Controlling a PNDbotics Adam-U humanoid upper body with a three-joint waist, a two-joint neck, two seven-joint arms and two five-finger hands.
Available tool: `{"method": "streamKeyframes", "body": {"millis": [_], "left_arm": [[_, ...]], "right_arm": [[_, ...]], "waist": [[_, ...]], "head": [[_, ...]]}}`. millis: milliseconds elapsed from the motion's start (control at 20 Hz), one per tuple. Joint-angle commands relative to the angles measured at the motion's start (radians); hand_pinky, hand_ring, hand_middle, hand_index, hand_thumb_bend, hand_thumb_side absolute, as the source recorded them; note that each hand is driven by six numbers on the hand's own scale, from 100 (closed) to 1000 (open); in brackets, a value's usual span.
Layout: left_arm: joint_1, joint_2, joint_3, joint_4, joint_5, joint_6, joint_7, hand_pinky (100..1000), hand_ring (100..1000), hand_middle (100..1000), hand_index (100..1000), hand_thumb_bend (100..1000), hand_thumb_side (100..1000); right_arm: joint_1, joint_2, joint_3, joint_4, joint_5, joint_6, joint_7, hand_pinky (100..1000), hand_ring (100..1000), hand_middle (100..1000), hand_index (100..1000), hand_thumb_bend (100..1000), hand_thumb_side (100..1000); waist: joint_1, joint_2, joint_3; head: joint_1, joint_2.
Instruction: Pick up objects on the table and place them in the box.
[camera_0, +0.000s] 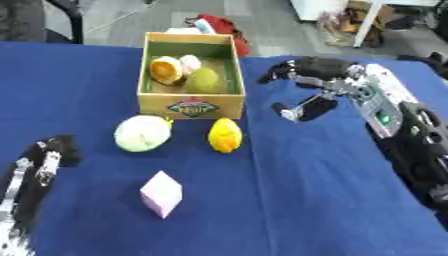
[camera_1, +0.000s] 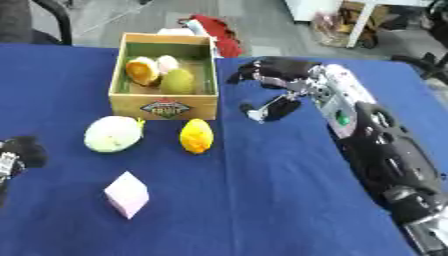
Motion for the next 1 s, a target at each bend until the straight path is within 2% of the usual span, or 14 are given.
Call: {"method": "streamKeyframes", "body": {"millis": [50, 500, 750, 850, 950, 1000], "left_arm": [[-0.012, 0.016, 0.006, -0.016, -0.003, -0.001, 0.002, 662, 605, 586, 750, 100, 760], [-0.016, 0.014, 0.004, -0.017, -0.002, -0.002, 0.0, 663, 604, 586, 750, 100, 761], [-0.017, 0.014, 0.003, -0.016, -0.002, -0.001, -0.002, 663, 604, 586, 750, 100, 762], [-0.017, 0.013, 0.003, -0.016, -0.002, -0.001, -0.002, 663, 603, 587, 750, 100, 762], [-0.016, 0.013, 0.003, -0.016, -0.002, -0.001, -0.002, 663, 603, 587, 750, 100, 763], [-0.016, 0.013, 0.003, -0.016, -0.002, -0.001, -0.002, 663, 603, 587, 750, 100, 763]], "right_arm": [[-0.015, 0.019, 0.019, -0.001, -0.011, -0.007, 0.038, 813, 829, 795, 913, 100, 495], [-0.059, 0.123, 0.062, 0.113, 0.089, -0.046, 0.059, 814, 837, 803, 916, 100, 588], [-0.086, 0.164, 0.066, 0.175, 0.197, -0.058, 0.026, 813, 849, 815, 919, 100, 544], [-0.092, 0.181, 0.066, 0.201, 0.244, -0.067, 0.006, 810, 845, 806, 892, 100, 533], [-0.096, 0.196, 0.065, 0.222, 0.274, -0.077, -0.021, 804, 834, 787, 832, 100, 471], [-0.098, 0.201, 0.064, 0.229, 0.284, -0.08, -0.038, 798, 824, 771, 795, 100, 405]], "waist": [[0.009, -0.012, 0.003], [0.01, -0.007, 0.013], [0.009, -0.004, 0.014], [0.009, -0.004, 0.015], [0.009, -0.004, 0.015], [0.009, -0.004, 0.015]], "head": [[0.001, -0.006], [-0.004, -0.009], [-0.007, -0.009], [-0.008, -0.01], [-0.008, -0.01], [-0.009, -0.01]]}}
